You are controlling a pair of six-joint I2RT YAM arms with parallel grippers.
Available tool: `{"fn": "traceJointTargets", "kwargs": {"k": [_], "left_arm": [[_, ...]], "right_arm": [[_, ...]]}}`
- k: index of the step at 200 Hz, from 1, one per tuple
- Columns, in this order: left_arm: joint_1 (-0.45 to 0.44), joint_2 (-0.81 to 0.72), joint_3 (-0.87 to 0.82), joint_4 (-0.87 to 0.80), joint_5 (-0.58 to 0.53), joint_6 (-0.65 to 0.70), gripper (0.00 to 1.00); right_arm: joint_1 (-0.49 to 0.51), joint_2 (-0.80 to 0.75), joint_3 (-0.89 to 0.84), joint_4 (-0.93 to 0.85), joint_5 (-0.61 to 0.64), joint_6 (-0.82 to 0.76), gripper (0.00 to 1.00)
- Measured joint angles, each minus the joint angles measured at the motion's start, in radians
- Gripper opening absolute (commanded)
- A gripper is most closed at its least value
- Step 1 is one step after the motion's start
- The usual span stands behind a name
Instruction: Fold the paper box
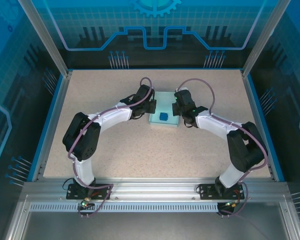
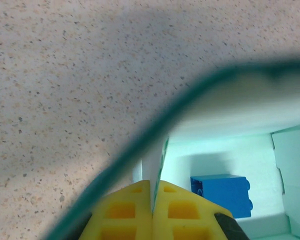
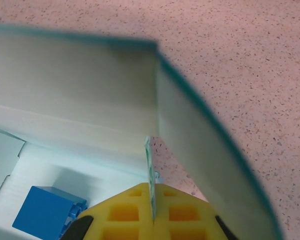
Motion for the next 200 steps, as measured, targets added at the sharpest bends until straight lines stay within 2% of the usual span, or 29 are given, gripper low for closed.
{"fn": "traceJointTargets", "kwargs": {"k": [126,200], "left_arm": [[-0.002,-0.006,-0.103,0.156,-0.080,-0.044,0.00],[-0.028,-0.059,-0.233,0.283,-0.130,-0.046,0.00]], "right_arm": [[0.087,0.094,0.037,0.058,0.209,0.190,0.03],[0.114,0.062,-0.110,0.254,0.225,0.225,0.03]]}}
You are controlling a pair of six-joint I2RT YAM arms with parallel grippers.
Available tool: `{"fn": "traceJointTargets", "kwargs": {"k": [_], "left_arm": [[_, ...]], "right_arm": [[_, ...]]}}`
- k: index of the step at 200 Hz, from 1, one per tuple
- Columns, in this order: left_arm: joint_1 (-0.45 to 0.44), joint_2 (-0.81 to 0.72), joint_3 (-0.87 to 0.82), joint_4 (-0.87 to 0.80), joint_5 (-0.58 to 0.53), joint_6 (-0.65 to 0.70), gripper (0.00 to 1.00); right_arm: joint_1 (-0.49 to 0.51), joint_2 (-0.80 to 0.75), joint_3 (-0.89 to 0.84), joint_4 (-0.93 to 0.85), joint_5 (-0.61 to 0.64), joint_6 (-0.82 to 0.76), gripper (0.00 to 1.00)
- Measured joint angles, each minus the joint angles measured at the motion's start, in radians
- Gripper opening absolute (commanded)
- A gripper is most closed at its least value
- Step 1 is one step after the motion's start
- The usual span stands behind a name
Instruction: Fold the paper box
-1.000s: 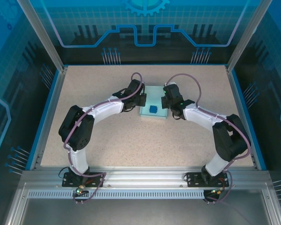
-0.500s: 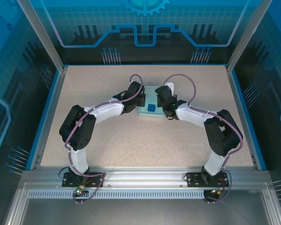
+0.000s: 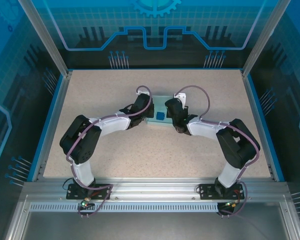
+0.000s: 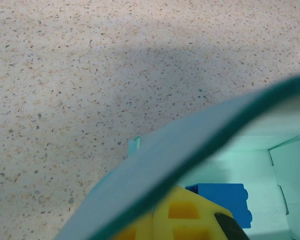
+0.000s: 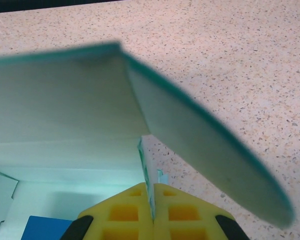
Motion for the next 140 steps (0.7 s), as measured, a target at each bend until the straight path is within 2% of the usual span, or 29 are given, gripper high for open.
{"fn": "traceJointTargets", "kwargs": {"k": [50,140], "left_arm": [[-0.021,-0.028,-0.093,0.108,-0.043,0.003,0.00],[-0.043,-0.063,-0.205,0.231,-0.091,0.009,0.00]], "right_arm": [[0.023,-0.016,-0.072,0.097,0.006,0.067,0.03],[0.107,-0.022,-0.180,0.249,0.113,0.162,0.03]]}}
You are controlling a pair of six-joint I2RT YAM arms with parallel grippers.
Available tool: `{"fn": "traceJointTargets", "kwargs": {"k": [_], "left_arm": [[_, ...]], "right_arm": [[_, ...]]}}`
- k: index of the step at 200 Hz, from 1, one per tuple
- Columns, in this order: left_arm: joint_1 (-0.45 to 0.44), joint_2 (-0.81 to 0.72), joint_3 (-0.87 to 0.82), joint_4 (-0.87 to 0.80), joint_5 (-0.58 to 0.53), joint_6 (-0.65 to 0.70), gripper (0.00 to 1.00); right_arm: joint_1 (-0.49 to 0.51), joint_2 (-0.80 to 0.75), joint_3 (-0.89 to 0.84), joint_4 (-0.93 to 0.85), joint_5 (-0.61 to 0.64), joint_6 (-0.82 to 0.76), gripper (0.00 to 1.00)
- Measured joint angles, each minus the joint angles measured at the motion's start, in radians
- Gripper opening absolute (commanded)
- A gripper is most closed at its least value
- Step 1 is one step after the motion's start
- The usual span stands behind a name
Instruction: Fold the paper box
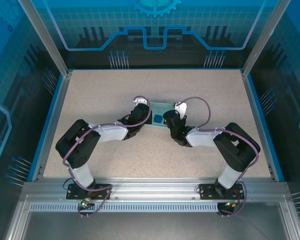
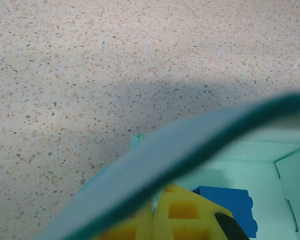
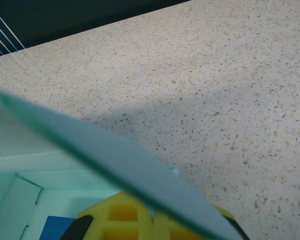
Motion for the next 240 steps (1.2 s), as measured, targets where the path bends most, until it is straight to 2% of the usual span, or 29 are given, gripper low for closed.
{"fn": "traceJointTargets", "kwargs": {"k": [103,240], "left_arm": [[-0.006,-0.037,-0.123,0.134,-0.015,0.060,0.00],[-0.009,-0.038,-0.206,0.272,-0.026,0.077,0.00]], "right_arm": [[0.050,-0.011,-0.092,0.131,0.027,0.034,0.02],[0.112,-0.009,-0.124,0.155,0.086,0.132,0.00]]}}
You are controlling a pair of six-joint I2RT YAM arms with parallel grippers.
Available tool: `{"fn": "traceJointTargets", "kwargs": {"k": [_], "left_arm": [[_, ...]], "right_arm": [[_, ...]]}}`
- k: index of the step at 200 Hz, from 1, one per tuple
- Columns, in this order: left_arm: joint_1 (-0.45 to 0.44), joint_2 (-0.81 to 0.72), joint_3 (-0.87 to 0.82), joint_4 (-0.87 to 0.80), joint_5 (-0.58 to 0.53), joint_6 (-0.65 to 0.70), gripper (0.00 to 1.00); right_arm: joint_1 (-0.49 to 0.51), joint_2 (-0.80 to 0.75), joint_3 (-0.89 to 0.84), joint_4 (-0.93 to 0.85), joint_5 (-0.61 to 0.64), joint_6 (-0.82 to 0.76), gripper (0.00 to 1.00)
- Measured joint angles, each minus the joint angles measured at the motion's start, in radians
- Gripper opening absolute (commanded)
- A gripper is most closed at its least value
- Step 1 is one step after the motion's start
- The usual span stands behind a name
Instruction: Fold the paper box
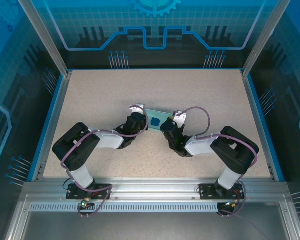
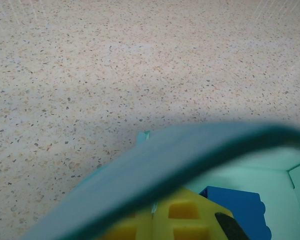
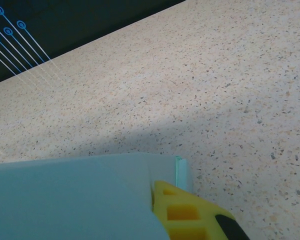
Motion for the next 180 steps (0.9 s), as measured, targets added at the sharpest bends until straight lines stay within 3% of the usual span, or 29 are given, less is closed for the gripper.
{"fn": "traceJointTargets", "kwargs": {"k": [108,180], "left_arm": [[-0.001,-0.030,-0.015,-0.023,0.004,0.003,0.10],[0.000,-0.066,-0.048,-0.041,0.003,-0.006,0.30]], "right_arm": [[0.030,0.010,0.007,-0.022,0.052,0.018,0.00],[0.032,0.010,0.013,-0.045,0.070,0.007,0.00]]}}
